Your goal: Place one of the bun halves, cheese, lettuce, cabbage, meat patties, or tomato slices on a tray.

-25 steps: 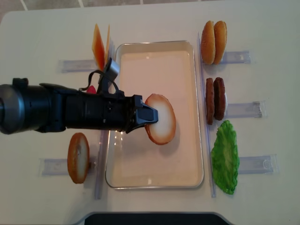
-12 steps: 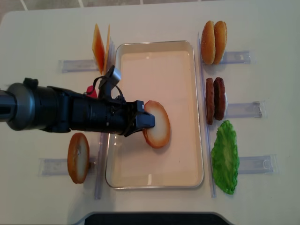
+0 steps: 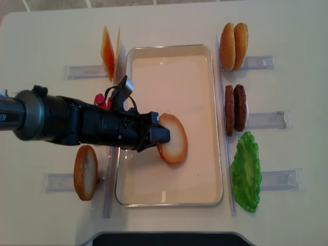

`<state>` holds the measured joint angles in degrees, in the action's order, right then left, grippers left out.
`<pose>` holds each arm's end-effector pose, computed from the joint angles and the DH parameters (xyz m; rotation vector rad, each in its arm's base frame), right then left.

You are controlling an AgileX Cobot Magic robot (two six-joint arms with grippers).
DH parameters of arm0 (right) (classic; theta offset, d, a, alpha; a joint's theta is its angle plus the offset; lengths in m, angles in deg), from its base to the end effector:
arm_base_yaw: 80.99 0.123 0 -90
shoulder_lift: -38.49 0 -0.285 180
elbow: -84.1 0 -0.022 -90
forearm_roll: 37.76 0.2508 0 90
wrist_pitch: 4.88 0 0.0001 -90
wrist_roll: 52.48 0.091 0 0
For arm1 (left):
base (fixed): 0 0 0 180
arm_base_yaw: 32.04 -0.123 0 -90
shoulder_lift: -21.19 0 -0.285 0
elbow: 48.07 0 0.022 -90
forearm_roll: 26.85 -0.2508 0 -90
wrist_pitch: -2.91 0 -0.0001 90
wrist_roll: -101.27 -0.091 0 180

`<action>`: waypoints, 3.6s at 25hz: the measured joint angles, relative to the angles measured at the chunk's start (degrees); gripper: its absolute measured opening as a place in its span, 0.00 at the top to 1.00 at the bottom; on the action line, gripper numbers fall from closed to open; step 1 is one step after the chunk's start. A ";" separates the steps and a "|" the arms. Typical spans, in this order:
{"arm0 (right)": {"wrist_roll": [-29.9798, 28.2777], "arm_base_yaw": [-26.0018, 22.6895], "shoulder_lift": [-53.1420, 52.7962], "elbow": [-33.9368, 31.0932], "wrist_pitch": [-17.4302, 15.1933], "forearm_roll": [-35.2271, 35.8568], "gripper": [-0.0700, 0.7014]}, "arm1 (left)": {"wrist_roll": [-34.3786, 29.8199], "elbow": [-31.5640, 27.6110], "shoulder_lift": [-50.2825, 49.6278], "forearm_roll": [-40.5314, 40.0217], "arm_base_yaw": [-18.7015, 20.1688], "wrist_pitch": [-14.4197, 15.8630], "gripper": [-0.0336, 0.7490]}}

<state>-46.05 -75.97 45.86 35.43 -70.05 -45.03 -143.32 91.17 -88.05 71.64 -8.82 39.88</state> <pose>-0.0086 -0.0112 0.2712 0.0382 2.1083 -0.0340 0.2375 -0.1609 0.1270 -0.0098 2.6667 -1.1900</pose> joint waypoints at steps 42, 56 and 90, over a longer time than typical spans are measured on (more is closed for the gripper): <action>0.00 0.00 0.00 0.00 0.00 0.00 0.54 | 68.27 13.25 25.66 -74.84 0.00 11.14 0.31; 0.00 0.00 0.00 0.00 0.00 0.00 0.54 | 79.91 23.04 28.06 -101.96 0.00 32.72 0.31; 0.00 0.00 0.00 0.00 0.00 0.00 0.54 | 64.59 18.12 48.43 -99.18 -25.81 33.73 0.39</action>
<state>-46.05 -75.97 45.86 35.43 -70.05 -45.03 -78.73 109.29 -39.62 -27.54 -34.63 73.61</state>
